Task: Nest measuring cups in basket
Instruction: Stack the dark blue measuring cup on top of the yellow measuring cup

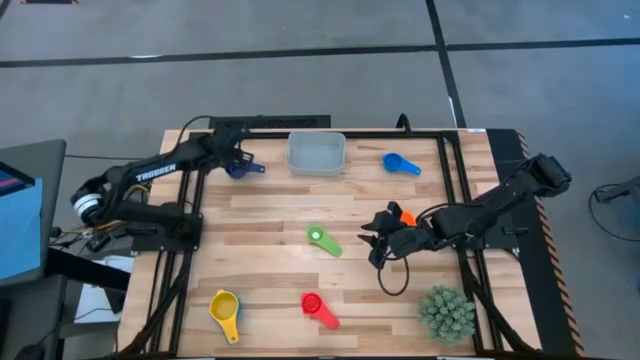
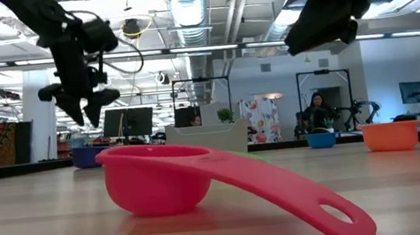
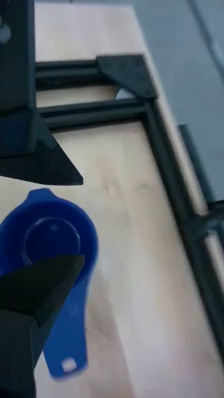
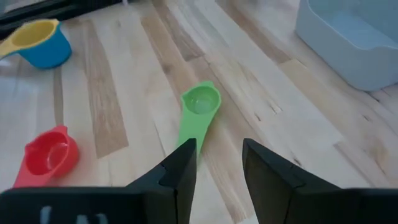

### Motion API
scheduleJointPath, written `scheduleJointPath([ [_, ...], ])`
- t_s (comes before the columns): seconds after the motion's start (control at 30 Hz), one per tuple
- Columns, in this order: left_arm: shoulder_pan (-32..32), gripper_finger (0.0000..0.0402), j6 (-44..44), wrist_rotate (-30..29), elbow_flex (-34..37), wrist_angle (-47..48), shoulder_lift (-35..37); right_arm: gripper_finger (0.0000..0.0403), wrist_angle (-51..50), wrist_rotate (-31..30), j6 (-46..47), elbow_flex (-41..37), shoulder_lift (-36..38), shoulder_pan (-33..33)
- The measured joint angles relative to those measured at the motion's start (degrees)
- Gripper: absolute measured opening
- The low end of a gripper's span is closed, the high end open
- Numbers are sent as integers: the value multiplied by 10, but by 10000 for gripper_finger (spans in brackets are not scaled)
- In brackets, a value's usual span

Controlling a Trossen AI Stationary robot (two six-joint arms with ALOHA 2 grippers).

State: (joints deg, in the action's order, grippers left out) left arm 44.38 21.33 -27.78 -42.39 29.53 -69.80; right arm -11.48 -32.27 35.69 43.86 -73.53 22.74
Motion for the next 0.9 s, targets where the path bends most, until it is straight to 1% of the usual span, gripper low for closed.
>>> scheduleJointPath([
  [0.23,68,181,-17,76,0,-11,-72,166,-8,0,-2,0,8,13],
  [0.43,98,180,-13,80,0,-12,-125,163,-10,-2,-2,0,8,12],
  [0.5,101,172,-18,80,0,-13,-134,160,-11,-2,-2,0,8,12],
  [0.57,101,153,-27,80,0,-15,-135,157,-11,-2,-2,0,8,12],
  [0.63,101,123,-46,80,0,-16,-135,154,-11,-2,-2,0,8,12],
  [0.8,95,22,-90,80,0,-12,-126,149,-11,-2,3,0,8,12],
  [0.83,93,13,-97,80,0,-11,-122,148,-11,-2,8,0,8,12],
  [0.9,85,12,-119,80,-1,-11,-114,145,-13,-2,16,0,8,12],
])
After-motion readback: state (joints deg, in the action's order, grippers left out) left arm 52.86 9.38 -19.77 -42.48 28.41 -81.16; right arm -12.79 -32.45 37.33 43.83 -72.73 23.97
